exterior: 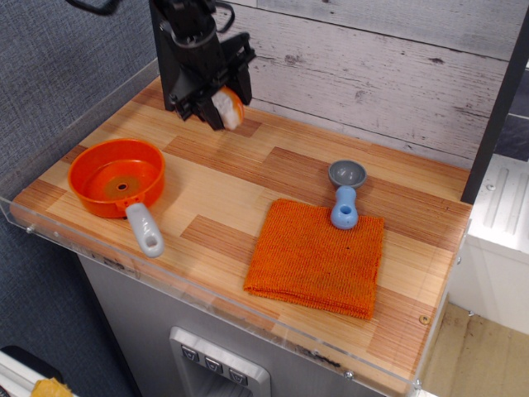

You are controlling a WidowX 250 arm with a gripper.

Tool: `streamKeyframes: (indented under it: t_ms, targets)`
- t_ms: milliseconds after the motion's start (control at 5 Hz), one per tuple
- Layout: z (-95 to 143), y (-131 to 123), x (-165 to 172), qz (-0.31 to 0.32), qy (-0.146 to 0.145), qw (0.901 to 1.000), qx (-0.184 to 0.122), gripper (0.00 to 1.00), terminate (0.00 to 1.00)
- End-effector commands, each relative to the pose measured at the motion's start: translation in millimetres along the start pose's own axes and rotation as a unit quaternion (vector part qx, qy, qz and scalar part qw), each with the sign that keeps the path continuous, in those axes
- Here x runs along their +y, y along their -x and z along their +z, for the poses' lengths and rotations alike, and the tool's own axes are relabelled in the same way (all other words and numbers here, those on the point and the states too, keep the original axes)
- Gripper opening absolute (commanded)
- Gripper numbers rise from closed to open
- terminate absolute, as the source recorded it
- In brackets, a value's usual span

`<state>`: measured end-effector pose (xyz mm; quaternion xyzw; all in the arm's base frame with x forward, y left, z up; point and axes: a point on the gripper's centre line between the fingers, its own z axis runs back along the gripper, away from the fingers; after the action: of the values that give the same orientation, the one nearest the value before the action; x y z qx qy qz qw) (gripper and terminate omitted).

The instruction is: Place the apple slice in the upper left hand corner of the table.

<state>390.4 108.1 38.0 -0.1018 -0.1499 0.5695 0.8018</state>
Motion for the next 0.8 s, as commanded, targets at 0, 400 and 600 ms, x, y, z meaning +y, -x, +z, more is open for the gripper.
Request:
streamKeyframes:
  t_ms: [0,400,600]
  targets:
    - [-14.3,11.4,7.6,-0.010,-0.007,0.9999,-0.008,0.00,0.00]
    - [-9.2,17.9,6.6,-0.024,-0.002,0.9997,0.005,1.00,0.00]
    - [-7.2,20.8,6.6,-0.022,-0.003,0.9997,0.007,1.00,0.00]
